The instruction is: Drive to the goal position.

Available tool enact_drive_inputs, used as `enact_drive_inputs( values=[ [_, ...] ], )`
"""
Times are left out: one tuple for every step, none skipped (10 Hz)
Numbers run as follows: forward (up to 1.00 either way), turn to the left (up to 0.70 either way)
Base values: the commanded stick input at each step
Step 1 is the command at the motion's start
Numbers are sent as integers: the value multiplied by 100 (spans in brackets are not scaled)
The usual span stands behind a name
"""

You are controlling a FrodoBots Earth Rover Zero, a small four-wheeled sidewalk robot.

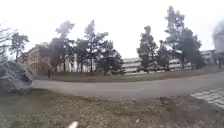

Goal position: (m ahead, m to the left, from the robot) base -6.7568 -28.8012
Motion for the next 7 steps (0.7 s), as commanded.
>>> enact_drive_inputs(
  values=[
    [0, -70],
    [0, -70],
    [0, -70],
    [0, -70],
    [0, -70],
    [0, -70],
    [70, -35]
  ],
)
